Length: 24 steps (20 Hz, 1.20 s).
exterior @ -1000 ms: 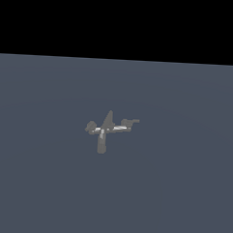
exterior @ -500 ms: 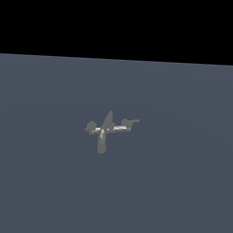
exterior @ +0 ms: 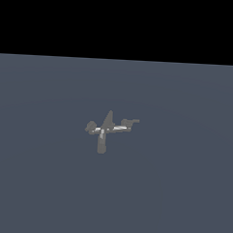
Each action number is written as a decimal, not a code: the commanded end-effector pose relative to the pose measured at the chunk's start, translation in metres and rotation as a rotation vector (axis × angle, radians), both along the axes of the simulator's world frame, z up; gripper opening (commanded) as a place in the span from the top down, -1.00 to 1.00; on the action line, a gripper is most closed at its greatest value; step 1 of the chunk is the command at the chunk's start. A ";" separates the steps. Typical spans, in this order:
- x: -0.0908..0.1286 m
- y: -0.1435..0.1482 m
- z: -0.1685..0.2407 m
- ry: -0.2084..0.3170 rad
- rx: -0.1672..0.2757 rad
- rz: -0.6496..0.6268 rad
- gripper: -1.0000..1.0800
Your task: Turn on the faucet by rotating a designated handle.
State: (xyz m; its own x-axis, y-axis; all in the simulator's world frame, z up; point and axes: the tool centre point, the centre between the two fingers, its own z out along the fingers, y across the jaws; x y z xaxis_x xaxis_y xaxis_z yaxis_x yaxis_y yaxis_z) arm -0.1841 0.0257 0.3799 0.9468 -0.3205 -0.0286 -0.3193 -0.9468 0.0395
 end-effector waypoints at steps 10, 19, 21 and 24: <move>0.069 0.008 -0.081 -0.012 0.005 -0.259 1.00; 0.119 0.002 -0.138 -0.021 0.008 -0.441 1.00; 0.130 -0.001 -0.151 -0.023 0.008 -0.482 1.00; 0.146 -0.006 -0.169 -0.026 0.008 -0.543 1.00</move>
